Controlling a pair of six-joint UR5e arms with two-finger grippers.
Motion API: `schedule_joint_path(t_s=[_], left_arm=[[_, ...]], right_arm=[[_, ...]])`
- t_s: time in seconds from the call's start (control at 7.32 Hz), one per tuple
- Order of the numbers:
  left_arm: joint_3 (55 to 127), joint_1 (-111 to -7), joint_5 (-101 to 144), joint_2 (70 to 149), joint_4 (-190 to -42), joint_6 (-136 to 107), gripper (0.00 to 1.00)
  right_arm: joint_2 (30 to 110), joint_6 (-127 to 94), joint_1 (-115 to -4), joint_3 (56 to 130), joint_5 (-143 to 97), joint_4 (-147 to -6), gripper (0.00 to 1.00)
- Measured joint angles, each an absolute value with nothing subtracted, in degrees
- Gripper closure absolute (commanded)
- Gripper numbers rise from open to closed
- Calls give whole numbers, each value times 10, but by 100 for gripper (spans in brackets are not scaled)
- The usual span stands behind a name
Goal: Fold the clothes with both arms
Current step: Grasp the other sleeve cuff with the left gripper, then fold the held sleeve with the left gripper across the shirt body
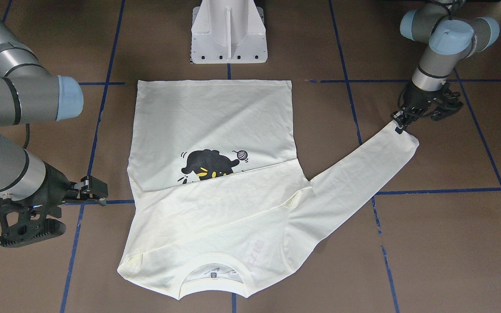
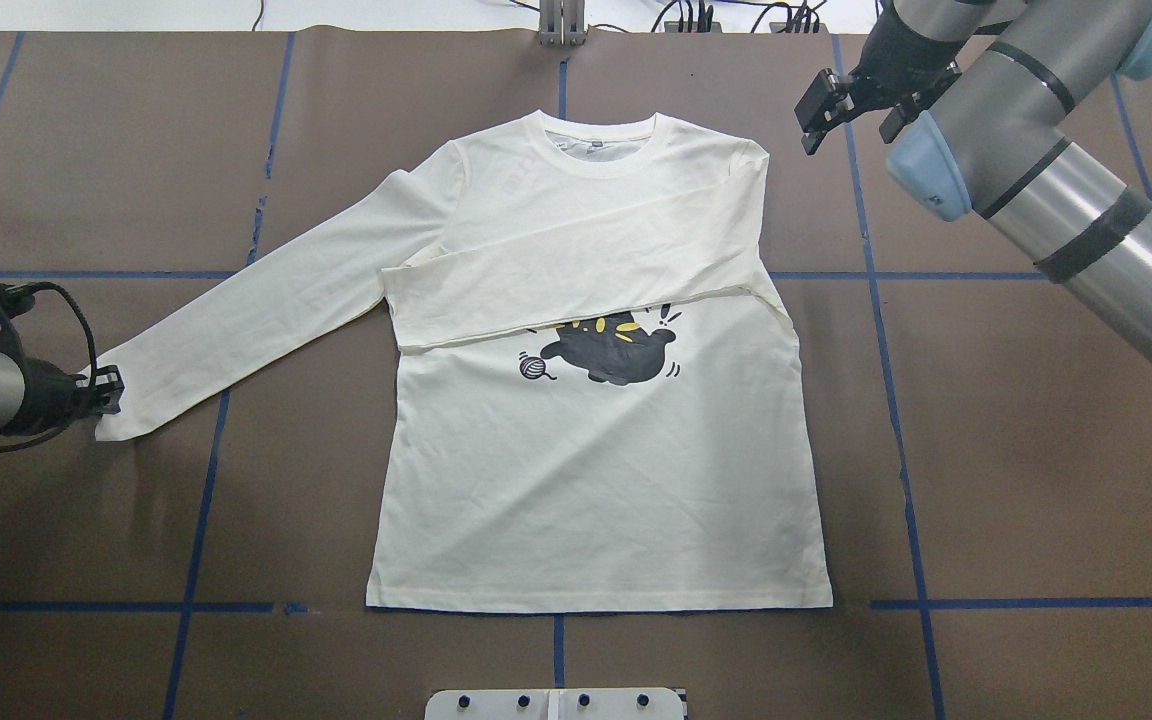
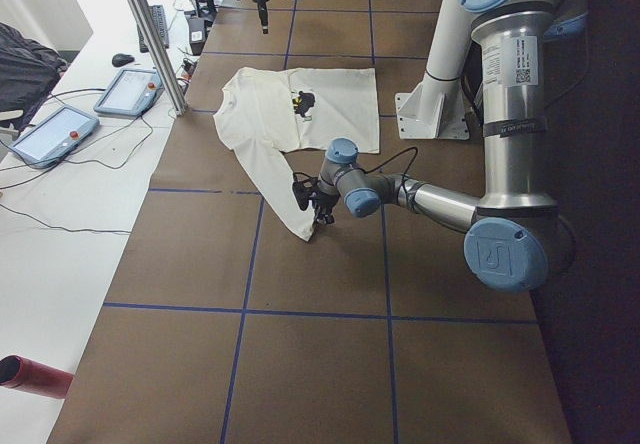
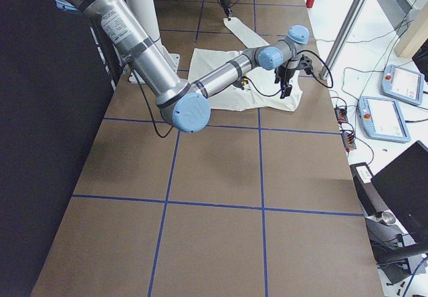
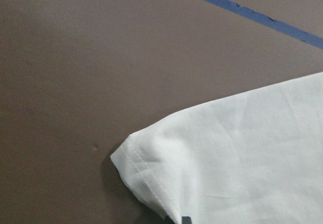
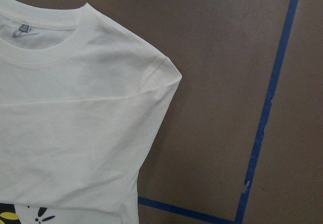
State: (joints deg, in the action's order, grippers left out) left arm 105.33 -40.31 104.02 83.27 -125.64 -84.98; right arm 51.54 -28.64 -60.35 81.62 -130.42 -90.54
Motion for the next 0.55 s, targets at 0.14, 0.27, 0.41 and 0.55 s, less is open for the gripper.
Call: schedule_joint_path(t_s=[0.14,0.27,0.41,0.55], left_arm=[[1063,-418,1044,836,-1256,-849,100],[1072,-438,1052,849,-1253,-849,100],[1076,-458,1059,883,-1236,-850,100],[1074,-470,1062,950,-1180,-850,100]], right_arm=[[538,-286,-610,836,-1305,-906,0],[574,-285,-622,863,-1307,-908,0],[618,-282,-635,889,-1313,-907,0],[657,-280,-648,907,-1323,-905,0]])
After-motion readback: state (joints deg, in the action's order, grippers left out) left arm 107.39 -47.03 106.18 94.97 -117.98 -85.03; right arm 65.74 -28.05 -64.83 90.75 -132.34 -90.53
